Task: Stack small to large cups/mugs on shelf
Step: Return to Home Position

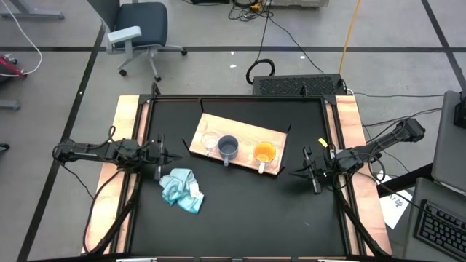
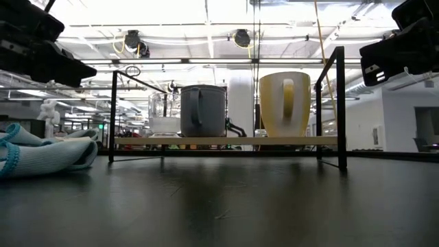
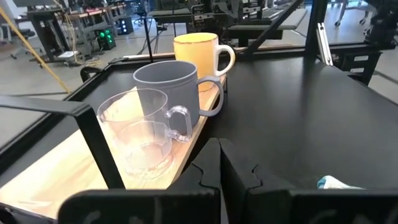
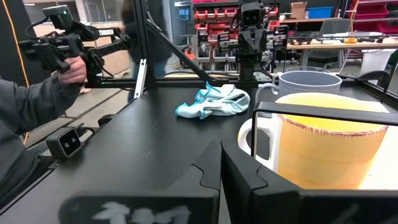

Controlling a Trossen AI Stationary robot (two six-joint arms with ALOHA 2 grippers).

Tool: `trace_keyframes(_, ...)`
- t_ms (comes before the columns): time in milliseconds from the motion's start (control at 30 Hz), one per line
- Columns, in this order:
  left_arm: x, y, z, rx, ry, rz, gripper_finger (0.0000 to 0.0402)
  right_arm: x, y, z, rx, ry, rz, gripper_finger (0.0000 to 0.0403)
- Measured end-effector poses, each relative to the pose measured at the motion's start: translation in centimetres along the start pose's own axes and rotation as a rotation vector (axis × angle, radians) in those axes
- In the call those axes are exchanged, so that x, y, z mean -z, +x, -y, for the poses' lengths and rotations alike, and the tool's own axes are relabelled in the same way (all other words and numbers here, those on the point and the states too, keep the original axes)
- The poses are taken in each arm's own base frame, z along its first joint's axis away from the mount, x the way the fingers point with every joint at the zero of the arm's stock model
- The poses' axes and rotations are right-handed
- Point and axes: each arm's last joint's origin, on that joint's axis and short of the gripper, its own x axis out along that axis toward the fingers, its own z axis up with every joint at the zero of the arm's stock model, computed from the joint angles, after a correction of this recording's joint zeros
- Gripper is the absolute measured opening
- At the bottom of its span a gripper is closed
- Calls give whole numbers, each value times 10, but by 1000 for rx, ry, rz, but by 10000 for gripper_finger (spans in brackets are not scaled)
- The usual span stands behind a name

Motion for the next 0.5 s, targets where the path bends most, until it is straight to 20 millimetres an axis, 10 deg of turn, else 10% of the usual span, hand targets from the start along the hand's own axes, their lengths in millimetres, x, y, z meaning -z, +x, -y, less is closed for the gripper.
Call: trace_keyframes(500, 0, 0, 0, -2, -8, 0, 16, 0, 0, 0, -1, 4, 0, 0)
